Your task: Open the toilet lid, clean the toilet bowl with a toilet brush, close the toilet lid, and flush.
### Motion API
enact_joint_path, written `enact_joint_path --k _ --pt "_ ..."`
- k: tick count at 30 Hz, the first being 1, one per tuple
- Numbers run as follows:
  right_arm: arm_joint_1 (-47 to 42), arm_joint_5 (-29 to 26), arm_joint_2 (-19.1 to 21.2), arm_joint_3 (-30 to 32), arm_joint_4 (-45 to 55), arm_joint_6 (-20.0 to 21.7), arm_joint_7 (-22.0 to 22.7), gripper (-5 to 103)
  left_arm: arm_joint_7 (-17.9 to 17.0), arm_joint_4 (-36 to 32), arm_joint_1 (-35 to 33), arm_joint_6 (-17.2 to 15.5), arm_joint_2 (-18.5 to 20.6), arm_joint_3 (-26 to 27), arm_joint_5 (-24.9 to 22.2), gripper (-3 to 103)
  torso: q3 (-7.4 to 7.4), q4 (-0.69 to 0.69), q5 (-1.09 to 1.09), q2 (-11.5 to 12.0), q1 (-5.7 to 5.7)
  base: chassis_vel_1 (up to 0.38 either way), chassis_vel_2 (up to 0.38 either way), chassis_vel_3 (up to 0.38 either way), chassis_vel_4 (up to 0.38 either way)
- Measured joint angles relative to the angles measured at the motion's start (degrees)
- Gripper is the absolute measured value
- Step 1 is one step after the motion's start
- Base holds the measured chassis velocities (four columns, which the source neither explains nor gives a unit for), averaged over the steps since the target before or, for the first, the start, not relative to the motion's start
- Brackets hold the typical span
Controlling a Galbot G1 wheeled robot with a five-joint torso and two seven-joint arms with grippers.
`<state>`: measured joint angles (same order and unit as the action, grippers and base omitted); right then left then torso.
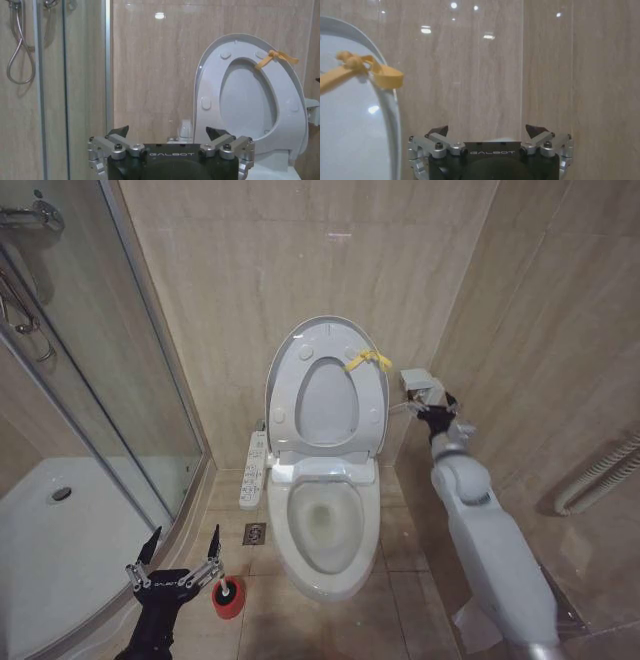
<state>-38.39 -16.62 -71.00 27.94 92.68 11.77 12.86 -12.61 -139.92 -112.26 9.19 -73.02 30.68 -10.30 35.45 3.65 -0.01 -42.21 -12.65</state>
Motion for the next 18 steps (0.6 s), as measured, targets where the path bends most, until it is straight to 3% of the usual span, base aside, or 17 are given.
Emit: enact_joint_path --k 8,14,18 --pt "5.35 11.4 -3.26 -2.48 -8.62 -4.54 3.64 100 0.0 0.0 0.0 0.0 0.0 0.0 0.0 100 0.0 0.01 0.0 0.0 0.0 0.0 0.0 0.0 0.0" --pt "7.8 15.77 -4.25 -2.97 -12.53 -6.87 5.84 100 0.0 0.0 0.0 0.0 0.0 0.0 0.0 100 -0.01 0.02 0.0 0.0 0.01 0.0 0.0 0.0 0.0" --pt "11.64 21.22 -6.32 -3.13 -19.2 -11.21 8.03 100 0.0 0.0 0.0 0.0 0.0 0.0 0.0 100 0.0 0.01 0.01 0.0 0.0 0.0 0.0 0.0 0.0"
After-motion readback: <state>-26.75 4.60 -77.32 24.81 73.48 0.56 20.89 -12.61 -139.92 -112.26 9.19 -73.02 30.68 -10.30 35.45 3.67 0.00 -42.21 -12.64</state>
